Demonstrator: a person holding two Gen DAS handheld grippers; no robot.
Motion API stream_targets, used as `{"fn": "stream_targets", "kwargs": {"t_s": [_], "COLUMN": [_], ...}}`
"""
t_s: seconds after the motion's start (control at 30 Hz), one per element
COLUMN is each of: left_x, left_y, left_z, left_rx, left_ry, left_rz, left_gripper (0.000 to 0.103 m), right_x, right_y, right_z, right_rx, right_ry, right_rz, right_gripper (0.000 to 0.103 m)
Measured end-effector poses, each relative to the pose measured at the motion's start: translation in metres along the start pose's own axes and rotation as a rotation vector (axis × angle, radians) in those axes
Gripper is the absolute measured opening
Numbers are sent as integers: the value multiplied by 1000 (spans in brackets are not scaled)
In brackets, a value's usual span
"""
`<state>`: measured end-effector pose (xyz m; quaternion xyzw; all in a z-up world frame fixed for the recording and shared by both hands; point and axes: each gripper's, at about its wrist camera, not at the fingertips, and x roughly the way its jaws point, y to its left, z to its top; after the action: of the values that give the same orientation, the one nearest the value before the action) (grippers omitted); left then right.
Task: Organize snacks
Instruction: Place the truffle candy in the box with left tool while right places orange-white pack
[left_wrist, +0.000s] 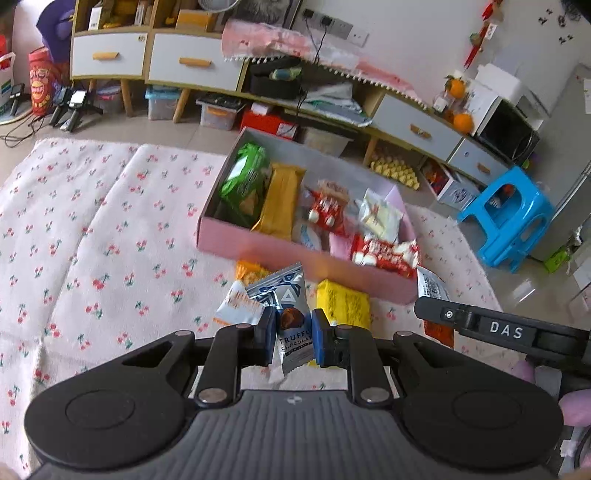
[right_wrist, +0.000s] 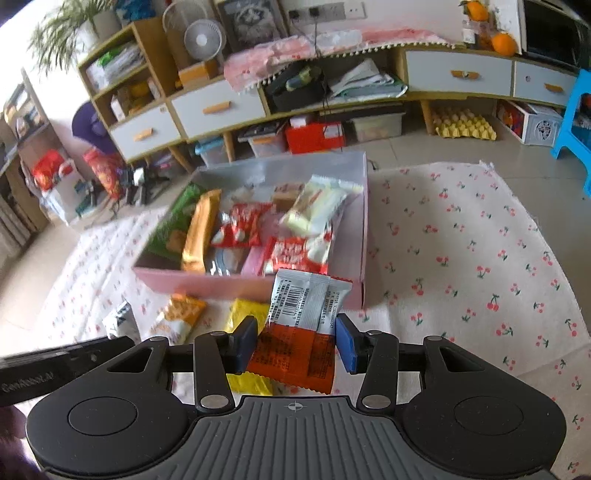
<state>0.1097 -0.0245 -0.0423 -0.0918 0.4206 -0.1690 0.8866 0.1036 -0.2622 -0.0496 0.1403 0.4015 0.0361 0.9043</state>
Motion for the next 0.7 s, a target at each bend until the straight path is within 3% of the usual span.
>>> {"fn": "stream_targets", "kwargs": {"t_s": [0.33,0.7], "left_x": [22,76], "left_y": [-12,-23], "left_z": [38,89], "left_rx": [69,172], "left_ry": [-82,-100], "left_rz": [-57,-51], "left_gripper": [18,18], "right_x": [1,44], "right_y": [-8,-25], "right_z": [38,78], "right_rx": [83,170], "right_ry": [-83,-135], "right_rz": [27,86], "right_gripper": [44,45]}}
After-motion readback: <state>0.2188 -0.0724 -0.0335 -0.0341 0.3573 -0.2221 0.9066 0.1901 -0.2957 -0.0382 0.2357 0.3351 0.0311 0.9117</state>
